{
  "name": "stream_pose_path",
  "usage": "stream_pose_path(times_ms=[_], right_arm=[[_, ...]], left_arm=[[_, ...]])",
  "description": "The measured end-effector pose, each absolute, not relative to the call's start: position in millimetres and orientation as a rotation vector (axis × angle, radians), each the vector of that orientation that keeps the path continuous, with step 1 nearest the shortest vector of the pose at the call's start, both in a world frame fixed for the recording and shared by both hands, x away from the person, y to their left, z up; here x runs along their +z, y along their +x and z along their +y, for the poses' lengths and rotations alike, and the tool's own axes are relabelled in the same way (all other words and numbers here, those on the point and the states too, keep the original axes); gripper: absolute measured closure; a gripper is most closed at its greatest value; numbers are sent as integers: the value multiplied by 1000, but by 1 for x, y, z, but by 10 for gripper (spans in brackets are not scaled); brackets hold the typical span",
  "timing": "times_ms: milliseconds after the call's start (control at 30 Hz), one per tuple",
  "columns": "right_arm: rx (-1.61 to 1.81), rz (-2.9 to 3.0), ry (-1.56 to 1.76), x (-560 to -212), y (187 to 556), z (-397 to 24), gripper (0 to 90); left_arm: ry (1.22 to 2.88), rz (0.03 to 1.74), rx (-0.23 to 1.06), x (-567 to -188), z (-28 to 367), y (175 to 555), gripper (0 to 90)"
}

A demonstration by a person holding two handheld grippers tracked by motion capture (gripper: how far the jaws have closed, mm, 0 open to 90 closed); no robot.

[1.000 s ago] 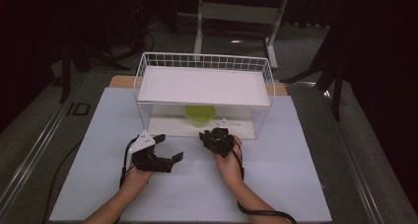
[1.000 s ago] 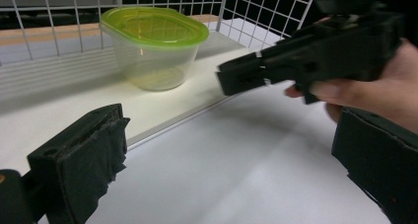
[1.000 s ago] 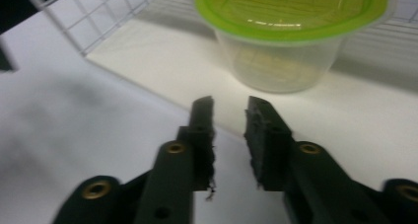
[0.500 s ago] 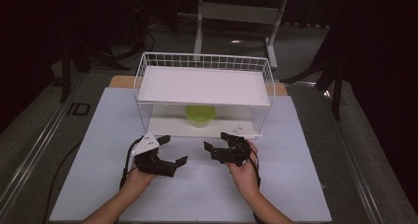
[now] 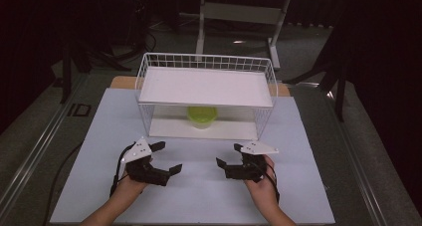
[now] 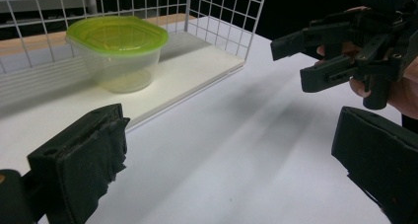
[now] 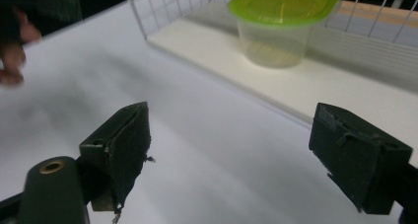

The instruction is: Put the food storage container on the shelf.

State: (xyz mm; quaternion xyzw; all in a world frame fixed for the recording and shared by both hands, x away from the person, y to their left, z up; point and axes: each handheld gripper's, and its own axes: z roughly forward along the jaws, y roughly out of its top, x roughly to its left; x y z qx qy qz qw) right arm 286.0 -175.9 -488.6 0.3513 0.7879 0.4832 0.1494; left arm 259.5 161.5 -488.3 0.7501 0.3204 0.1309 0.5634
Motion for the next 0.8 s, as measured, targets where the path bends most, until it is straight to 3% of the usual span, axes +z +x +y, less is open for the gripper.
stream_pose_path(times_ms=[800], right_arm=[[1404,2258,1044,-494,252,-215,159]], left_arm=[[1778,772,296,-505,187,230,12]])
